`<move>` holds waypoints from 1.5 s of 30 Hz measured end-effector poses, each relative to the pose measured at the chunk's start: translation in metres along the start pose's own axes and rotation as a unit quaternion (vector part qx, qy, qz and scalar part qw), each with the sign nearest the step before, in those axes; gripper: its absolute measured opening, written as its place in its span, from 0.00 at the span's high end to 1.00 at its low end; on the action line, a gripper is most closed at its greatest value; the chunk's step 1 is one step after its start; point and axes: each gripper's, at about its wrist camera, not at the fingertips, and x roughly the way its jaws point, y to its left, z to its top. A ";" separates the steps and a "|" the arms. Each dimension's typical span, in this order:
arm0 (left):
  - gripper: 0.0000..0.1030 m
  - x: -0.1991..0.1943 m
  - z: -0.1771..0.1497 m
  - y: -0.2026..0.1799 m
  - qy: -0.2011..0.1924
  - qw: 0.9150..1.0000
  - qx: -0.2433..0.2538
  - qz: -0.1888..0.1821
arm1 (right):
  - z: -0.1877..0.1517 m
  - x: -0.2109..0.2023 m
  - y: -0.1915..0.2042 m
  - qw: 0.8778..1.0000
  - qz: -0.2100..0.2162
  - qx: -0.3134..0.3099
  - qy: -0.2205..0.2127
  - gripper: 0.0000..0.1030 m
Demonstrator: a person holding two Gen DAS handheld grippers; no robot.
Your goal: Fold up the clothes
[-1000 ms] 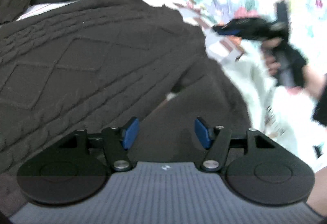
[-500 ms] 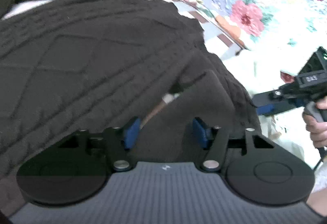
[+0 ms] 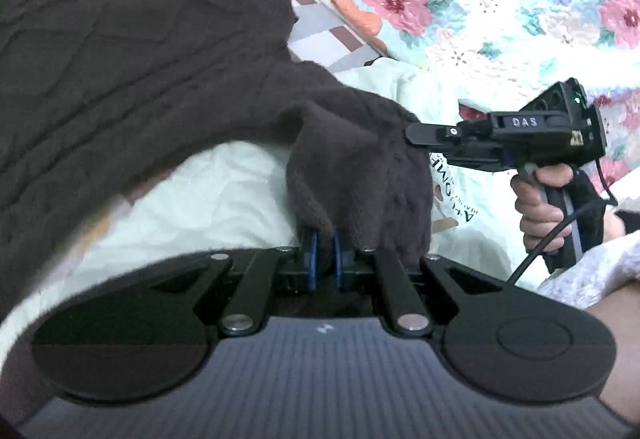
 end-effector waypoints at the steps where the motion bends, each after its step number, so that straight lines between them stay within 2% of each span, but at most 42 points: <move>1: 0.93 -0.004 0.001 0.001 -0.008 1.000 -0.002 -0.002 | 0.000 0.001 0.003 1.000 0.001 -0.005 0.000 0.92; 8: 0.93 -0.030 0.010 0.006 -0.067 0.998 -0.018 -0.012 | 0.022 0.007 0.022 0.998 0.053 -0.042 -0.018 0.92; 11: 0.92 -0.053 0.023 0.018 -0.115 0.993 -0.039 0.003 | 0.045 0.022 0.046 0.994 0.081 -0.065 -0.023 0.92; 13: 0.89 -0.073 0.028 0.030 -0.173 0.980 -0.064 0.078 | 0.066 0.042 0.064 0.992 0.093 -0.078 -0.026 0.92; 14: 0.89 -0.083 0.030 0.035 -0.201 0.970 -0.074 0.118 | 0.077 0.053 0.073 0.991 0.098 -0.083 -0.029 0.92; 15: 0.81 -0.095 0.030 0.035 -0.231 0.955 -0.065 0.175 | 0.088 0.066 0.082 0.991 0.099 -0.090 -0.030 0.92; 16: 0.68 -0.108 0.029 0.036 -0.251 0.941 -0.051 0.220 | 0.100 0.082 0.091 0.990 0.094 -0.101 -0.028 0.91; 17: 0.61 -0.117 0.029 0.039 -0.261 0.935 -0.048 0.235 | 0.111 0.098 0.100 0.989 0.087 -0.116 -0.023 0.91; 18: 0.56 -0.125 0.027 0.042 -0.266 0.933 -0.050 0.236 | 0.120 0.118 0.107 0.989 0.073 -0.131 -0.012 0.91; 21: 0.56 -0.134 0.017 0.052 -0.263 0.937 -0.064 0.222 | 0.134 0.173 0.110 0.989 0.010 -0.144 0.020 0.91; 23: 0.56 -0.123 0.014 0.053 -0.235 0.946 -0.058 0.215 | 0.139 0.196 0.107 0.991 -0.010 -0.132 0.032 0.91; 26: 0.56 -0.105 0.010 0.055 -0.192 0.959 -0.049 0.204 | 0.142 0.207 0.103 0.990 -0.028 -0.130 0.037 0.90; 28: 0.55 -0.088 0.008 0.050 -0.162 0.969 -0.034 0.182 | 0.143 0.211 0.100 0.989 -0.054 -0.133 0.044 0.86; 30: 0.55 -0.071 0.008 0.046 -0.141 0.975 -0.020 0.171 | 0.144 0.210 0.096 0.990 -0.064 -0.118 0.049 0.81; 35: 0.55 -0.046 0.008 0.045 -0.099 0.980 0.003 0.174 | 0.122 0.176 0.092 0.995 -0.003 -0.092 0.034 0.71; 38: 0.55 -0.043 0.011 0.052 -0.092 0.981 -0.008 0.171 | 0.096 0.162 0.092 0.993 0.019 -0.088 0.072 0.70; 42: 0.55 -0.054 0.014 0.053 -0.106 0.979 -0.010 0.175 | 0.060 0.157 0.094 0.985 0.011 -0.116 0.128 0.58; 45: 0.55 -0.069 0.010 0.047 -0.116 0.978 0.000 0.176 | 0.031 0.163 0.089 0.978 0.003 -0.101 0.183 0.58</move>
